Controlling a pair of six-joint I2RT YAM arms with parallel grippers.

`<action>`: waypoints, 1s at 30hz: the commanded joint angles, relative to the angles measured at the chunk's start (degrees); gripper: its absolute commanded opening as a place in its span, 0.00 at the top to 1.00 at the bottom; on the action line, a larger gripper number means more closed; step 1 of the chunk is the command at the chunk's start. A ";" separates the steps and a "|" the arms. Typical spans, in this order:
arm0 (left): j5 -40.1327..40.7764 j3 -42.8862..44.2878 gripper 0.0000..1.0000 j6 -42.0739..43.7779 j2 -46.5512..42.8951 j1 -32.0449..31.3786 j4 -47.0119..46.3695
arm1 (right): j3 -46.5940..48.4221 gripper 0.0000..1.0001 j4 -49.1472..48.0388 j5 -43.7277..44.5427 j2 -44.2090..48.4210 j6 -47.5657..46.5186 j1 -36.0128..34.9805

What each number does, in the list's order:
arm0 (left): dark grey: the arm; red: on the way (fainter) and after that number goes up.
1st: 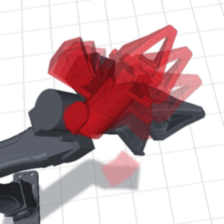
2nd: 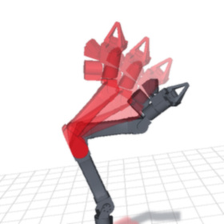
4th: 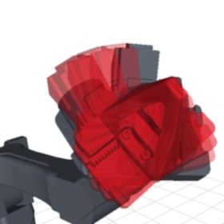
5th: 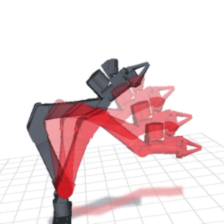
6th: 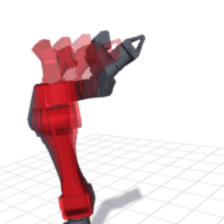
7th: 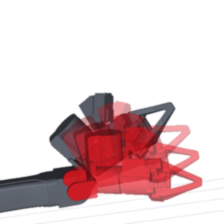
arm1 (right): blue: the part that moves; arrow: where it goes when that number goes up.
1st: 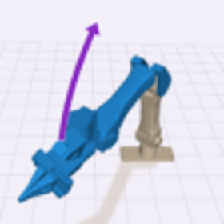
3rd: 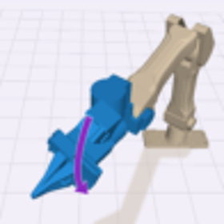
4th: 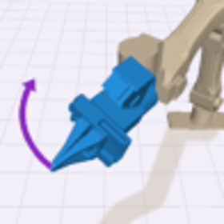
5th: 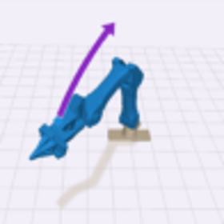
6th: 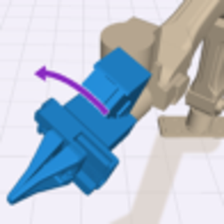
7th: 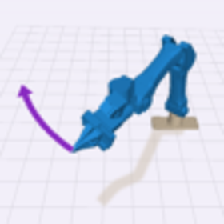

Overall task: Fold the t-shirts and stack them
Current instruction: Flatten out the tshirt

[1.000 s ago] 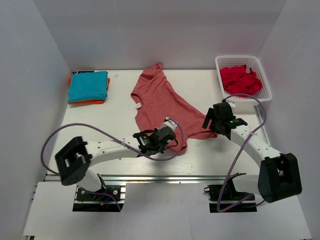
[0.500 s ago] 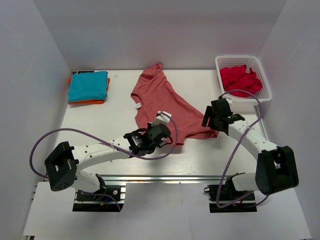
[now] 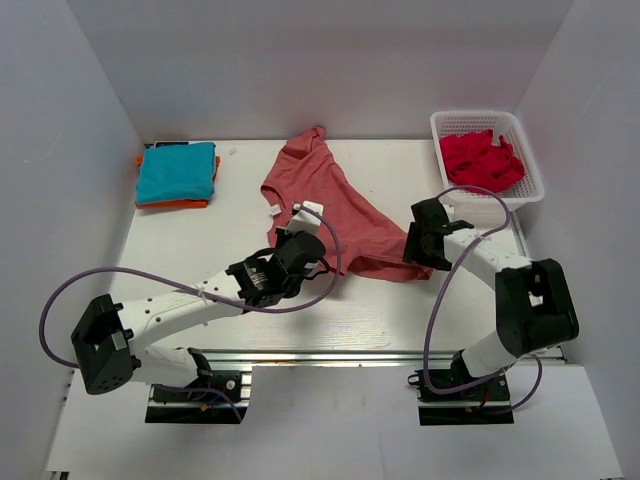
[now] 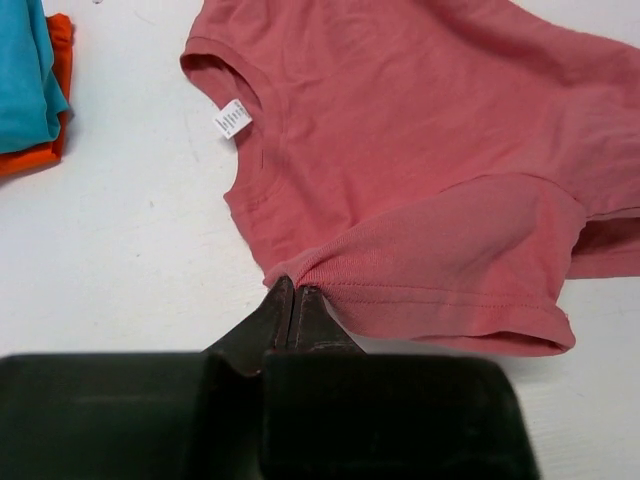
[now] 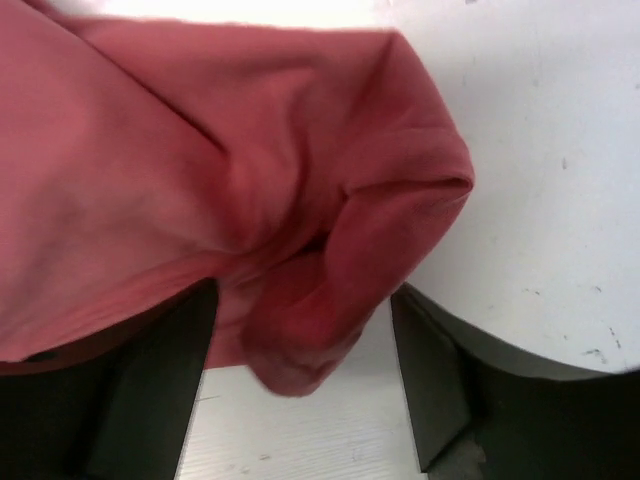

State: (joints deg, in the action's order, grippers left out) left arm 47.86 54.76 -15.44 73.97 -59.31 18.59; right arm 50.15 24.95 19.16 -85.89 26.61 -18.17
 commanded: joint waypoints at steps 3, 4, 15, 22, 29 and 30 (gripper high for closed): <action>1.01 -0.62 1.00 1.03 -1.47 0.25 -1.63 | 2.15 0.60 4.58 5.00 -0.43 3.18 0.07; 1.01 -0.62 1.00 1.03 -1.47 0.77 -1.63 | 2.14 0.70 4.67 5.36 -0.33 4.05 0.16; 4.87 1.13 1.00 0.24 -0.94 3.05 -0.92 | 3.20 1.00 5.02 8.78 5.55 0.81 0.16; 8.31 5.43 1.00 6.37 -2.16 6.40 -7.23 | 6.01 1.00 3.71 17.22 10.38 0.38 0.16; 10.06 9.13 1.00 19.91 -4.97 9.04 -19.01 | 6.10 1.00 -7.77 15.75 17.41 -8.76 0.07; 10.06 9.66 1.00 21.75 -4.98 9.64 -20.42 | 6.01 1.00 -9.29 15.04 18.99 -12.77 0.07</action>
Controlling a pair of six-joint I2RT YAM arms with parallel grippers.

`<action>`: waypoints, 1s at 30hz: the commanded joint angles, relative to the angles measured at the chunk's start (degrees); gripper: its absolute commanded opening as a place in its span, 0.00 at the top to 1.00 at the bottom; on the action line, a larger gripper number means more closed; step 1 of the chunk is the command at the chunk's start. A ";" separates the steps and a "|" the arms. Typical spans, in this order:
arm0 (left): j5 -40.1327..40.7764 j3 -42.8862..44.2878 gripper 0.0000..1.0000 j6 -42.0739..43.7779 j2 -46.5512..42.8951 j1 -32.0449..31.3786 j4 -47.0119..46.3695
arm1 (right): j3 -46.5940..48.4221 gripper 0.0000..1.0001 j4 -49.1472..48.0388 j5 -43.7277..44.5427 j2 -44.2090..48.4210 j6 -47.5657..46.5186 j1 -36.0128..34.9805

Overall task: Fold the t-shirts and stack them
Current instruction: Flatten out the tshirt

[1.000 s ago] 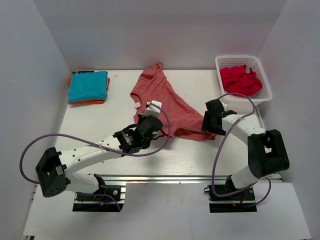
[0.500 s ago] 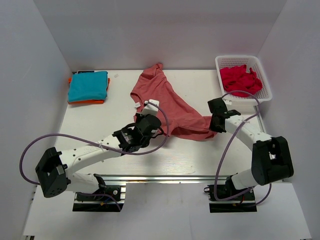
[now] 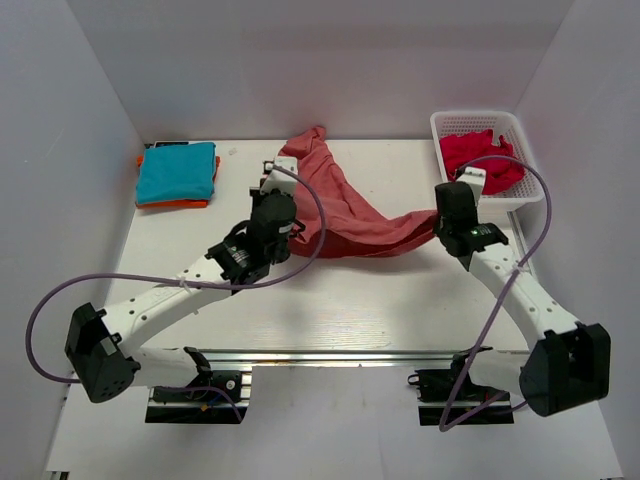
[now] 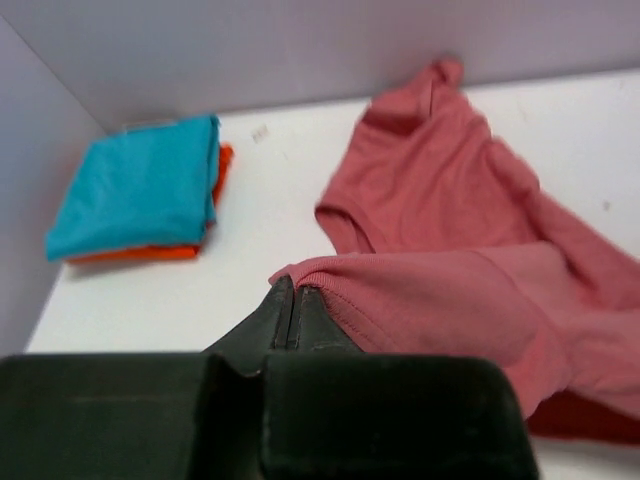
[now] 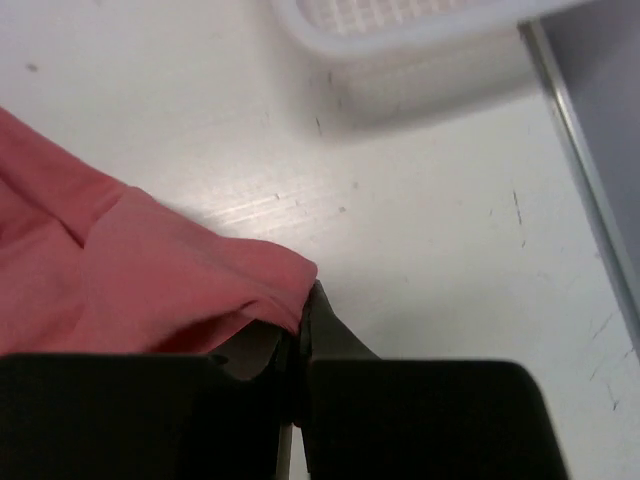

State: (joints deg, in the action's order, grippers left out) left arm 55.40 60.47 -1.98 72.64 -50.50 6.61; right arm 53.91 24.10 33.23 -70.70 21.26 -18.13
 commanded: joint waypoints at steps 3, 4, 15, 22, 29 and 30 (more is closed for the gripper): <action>3.05 6.84 1.00 14.36 -4.17 1.37 -14.23 | 1.82 1.00 -15.91 -3.77 7.49 -14.20 0.02; 3.05 7.38 1.00 15.59 -4.78 1.37 -15.56 | 1.73 1.00 -18.71 -6.14 8.98 -15.79 0.02; 1.83 20.73 1.00 36.25 -4.79 1.90 -27.71 | 13.14 1.00 -22.25 -11.09 12.43 -31.70 0.11; -0.29 28.29 1.00 38.97 -7.16 1.90 -24.55 | 23.32 1.00 -18.58 -14.58 12.69 -38.56 0.03; 0.24 33.83 1.00 41.52 -10.23 1.90 -23.23 | 32.22 1.00 -15.57 -17.33 13.92 -43.84 -0.06; 0.24 34.36 1.00 41.53 -10.76 1.90 -23.22 | 34.40 1.00 -15.40 -17.59 14.01 -44.63 0.11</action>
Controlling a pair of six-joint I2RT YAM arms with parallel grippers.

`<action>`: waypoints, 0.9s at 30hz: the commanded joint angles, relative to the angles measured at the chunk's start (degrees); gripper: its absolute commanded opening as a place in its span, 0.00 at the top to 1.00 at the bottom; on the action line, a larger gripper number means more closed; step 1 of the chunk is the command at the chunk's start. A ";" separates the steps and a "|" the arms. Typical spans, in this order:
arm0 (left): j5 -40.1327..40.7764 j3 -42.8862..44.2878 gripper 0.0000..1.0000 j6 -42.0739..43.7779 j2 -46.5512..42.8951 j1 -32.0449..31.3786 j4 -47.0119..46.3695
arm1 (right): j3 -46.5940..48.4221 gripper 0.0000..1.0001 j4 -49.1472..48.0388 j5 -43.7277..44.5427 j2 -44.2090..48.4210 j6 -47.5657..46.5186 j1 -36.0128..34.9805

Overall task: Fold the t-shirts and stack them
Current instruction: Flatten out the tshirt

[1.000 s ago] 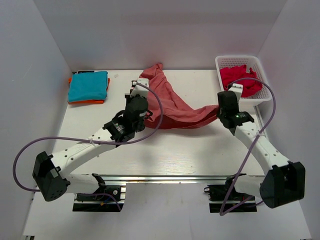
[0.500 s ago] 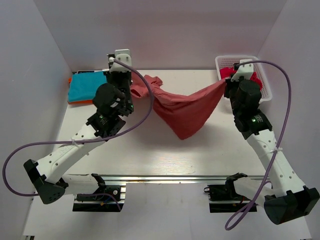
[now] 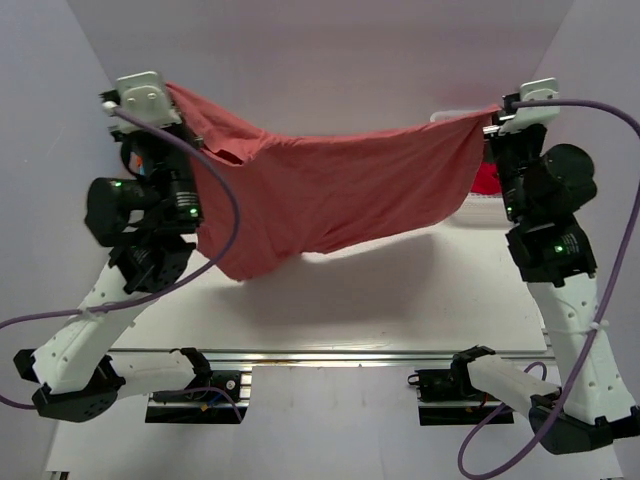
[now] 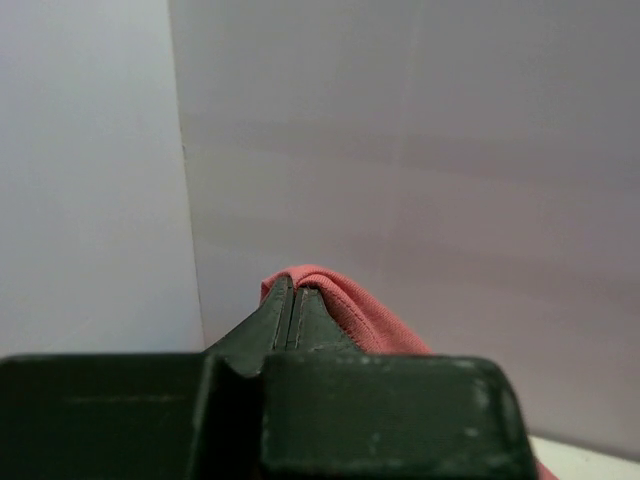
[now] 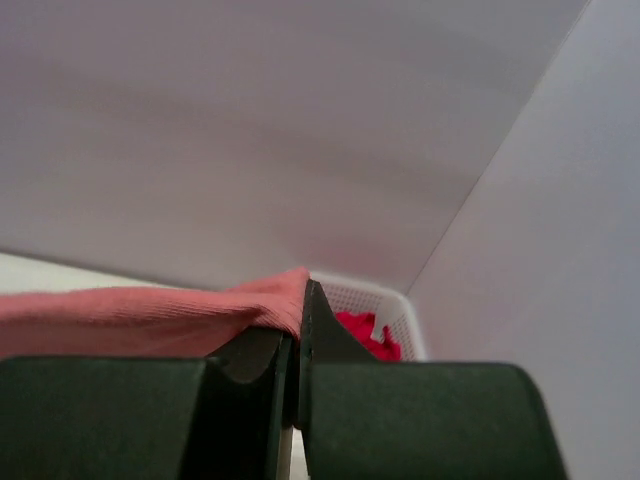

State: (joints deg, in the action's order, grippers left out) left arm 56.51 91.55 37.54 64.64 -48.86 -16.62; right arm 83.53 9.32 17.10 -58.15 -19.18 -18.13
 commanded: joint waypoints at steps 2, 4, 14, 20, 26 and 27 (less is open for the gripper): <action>-1.83 4.94 1.00 2.01 -4.52 0.26 2.37 | 7.07 1.00 0.25 -2.94 1.64 -4.64 0.11; -3.42 6.35 1.00 -0.08 -5.05 0.26 4.65 | 9.10 1.00 0.61 -3.39 1.20 -5.34 -0.06; -12.12 27.97 1.00 -3.00 0.39 -0.27 22.68 | 15.70 1.00 2.19 -5.68 2.78 -4.99 0.03; -24.77 32.29 1.00 -7.73 0.40 -0.27 30.15 | 16.58 1.00 4.74 -8.92 5.24 -4.11 -0.06; -28.83 30.36 1.00 -11.00 -2.94 0.26 31.21 | 15.09 1.00 6.06 -11.83 8.57 -3.32 0.02; -29.35 30.36 1.00 -11.69 -2.94 0.26 31.73 | 14.91 1.00 6.23 -11.92 9.10 -3.06 0.02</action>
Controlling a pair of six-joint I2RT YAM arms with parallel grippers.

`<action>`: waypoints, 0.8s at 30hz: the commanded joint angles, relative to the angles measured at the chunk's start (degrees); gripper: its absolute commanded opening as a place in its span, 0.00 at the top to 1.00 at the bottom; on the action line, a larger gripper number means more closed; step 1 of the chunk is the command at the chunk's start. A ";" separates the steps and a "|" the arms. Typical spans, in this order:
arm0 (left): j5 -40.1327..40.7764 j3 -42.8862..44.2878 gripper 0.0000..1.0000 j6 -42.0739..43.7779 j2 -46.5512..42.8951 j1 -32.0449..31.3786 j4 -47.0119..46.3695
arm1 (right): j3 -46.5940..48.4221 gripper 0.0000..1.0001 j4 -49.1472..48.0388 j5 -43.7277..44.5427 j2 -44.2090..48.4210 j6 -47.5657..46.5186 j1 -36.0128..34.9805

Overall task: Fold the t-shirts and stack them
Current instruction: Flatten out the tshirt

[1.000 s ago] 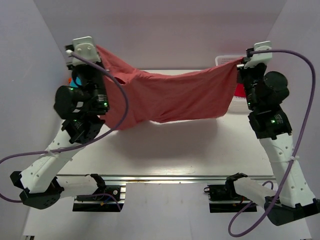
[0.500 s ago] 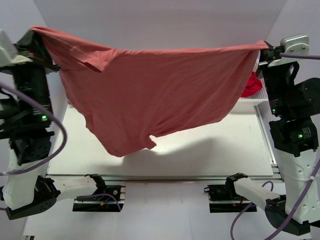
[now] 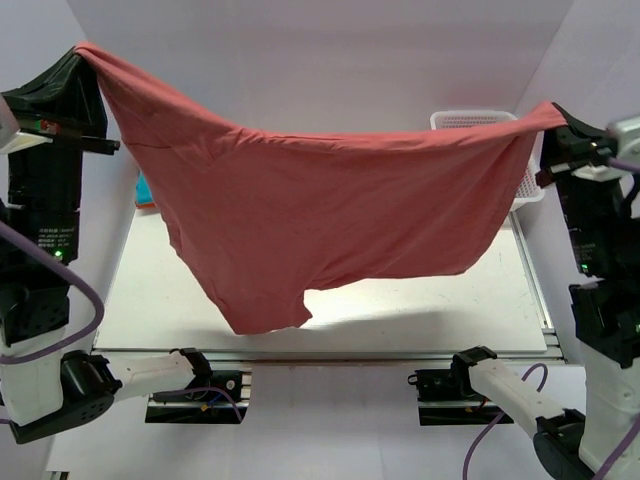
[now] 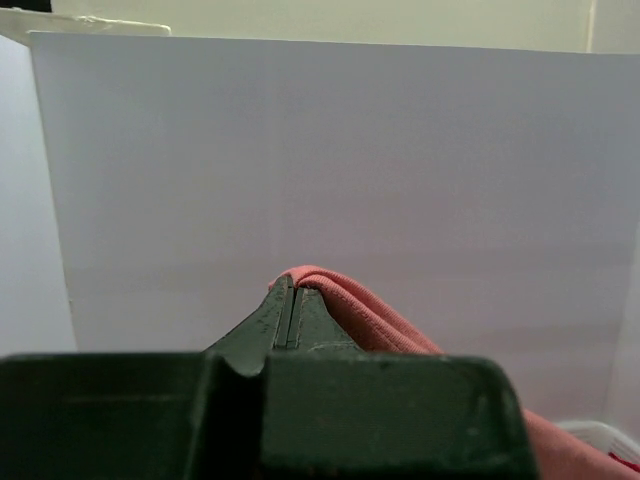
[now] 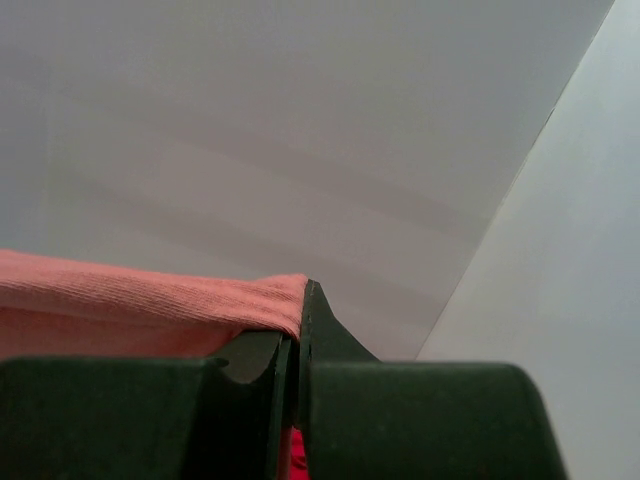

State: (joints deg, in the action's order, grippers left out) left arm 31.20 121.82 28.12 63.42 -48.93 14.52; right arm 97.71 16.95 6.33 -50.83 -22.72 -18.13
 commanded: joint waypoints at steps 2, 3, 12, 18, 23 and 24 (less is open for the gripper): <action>-4.65 0.08 1.00 -2.81 -2.42 0.32 1.12 | 0.55 1.00 -1.39 -0.97 2.40 0.31 -0.06; -5.79 1.22 1.00 -3.59 -2.42 0.32 2.08 | 0.55 1.00 -1.31 -0.88 2.92 0.48 -0.06; -8.63 1.59 1.00 -7.03 -3.04 0.32 5.79 | 0.03 1.00 -0.16 -1.67 4.42 1.63 0.11; -5.71 -3.42 1.00 -5.10 -3.04 0.32 2.72 | -3.31 1.00 -2.09 -1.41 5.30 2.15 -0.06; 0.23 -11.49 1.00 -1.59 -3.04 0.32 -4.57 | -9.02 1.00 -6.31 2.02 3.11 2.15 0.11; 1.48 -13.00 1.00 1.12 -3.04 0.32 -6.94 | -10.51 1.00 -8.06 2.54 2.41 2.15 -0.06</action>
State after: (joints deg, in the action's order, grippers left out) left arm 27.55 112.33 24.56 59.86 -48.86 14.81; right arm 89.49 15.03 5.69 -46.52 -21.10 -18.13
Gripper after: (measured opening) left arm 0.009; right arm 0.017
